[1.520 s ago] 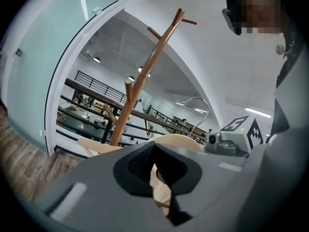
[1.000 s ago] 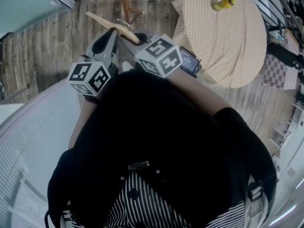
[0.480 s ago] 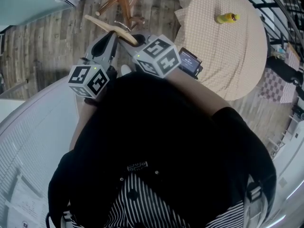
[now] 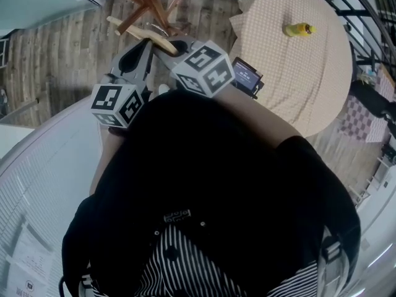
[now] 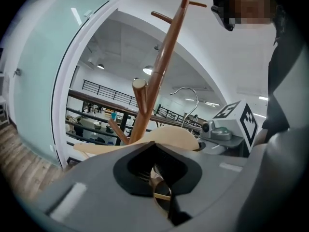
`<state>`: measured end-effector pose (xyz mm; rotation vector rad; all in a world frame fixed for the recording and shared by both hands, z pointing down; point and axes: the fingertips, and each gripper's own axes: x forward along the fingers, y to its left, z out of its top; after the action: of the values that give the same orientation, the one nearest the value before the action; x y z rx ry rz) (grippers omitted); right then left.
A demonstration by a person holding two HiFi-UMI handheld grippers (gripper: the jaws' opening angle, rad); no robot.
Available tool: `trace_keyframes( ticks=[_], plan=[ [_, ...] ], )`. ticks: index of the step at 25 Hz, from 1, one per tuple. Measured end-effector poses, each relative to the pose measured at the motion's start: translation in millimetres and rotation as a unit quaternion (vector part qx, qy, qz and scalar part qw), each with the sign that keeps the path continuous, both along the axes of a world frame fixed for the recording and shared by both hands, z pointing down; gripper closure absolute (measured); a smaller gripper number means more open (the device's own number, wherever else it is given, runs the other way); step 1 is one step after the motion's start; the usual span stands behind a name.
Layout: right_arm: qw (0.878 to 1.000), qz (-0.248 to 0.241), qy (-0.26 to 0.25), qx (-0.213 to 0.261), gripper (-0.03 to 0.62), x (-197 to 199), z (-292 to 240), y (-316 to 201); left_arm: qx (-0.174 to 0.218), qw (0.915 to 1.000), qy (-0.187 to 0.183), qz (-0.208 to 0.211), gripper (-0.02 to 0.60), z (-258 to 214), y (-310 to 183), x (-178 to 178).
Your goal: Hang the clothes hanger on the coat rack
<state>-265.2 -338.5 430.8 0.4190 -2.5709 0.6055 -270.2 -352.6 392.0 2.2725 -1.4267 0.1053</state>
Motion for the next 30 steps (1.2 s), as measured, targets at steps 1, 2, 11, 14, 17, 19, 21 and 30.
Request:
trace_keyframes(
  ticks=[1, 2, 11, 14, 17, 19, 21, 30],
  plan=[
    [1.000, -0.003, -0.001, 0.000, 0.592, 1, -1, -3, 0.000, 1.0000, 0.003, -0.003, 0.581, -1, -3, 2],
    [1.000, -0.006, -0.003, -0.001, 0.592, 4, -2, -7, -0.002, 1.0000, 0.006, -0.005, 0.580, -2, -7, 4],
    [0.999, -0.050, -0.014, -0.007, 0.592, 18, -6, -21, -0.007, 0.9982, 0.025, -0.054, 0.580, 1, -23, 13],
    [0.999, -0.051, -0.005, -0.003, 0.592, 9, 0, -19, -0.008, 0.9975, 0.036, -0.061, 0.580, 7, -20, 3],
    [0.999, -0.048, -0.002, -0.025, 0.592, -1, 7, -14, -0.011, 0.9984, 0.030, -0.046, 0.580, 9, -15, -3],
    [0.999, -0.039, 0.003, -0.035, 0.592, -5, 11, -13, -0.019, 0.9991, 0.019, -0.033, 0.580, 11, -13, -7],
    [0.999, -0.023, 0.006, -0.036, 0.592, -11, 12, -20, -0.028, 0.9989, 0.029, -0.022, 0.580, 15, -19, -16],
    [0.999, 0.037, 0.019, -0.032, 0.592, -19, -1, -47, -0.035, 0.9972, 0.048, 0.046, 0.580, 16, -38, -27]
  ],
)
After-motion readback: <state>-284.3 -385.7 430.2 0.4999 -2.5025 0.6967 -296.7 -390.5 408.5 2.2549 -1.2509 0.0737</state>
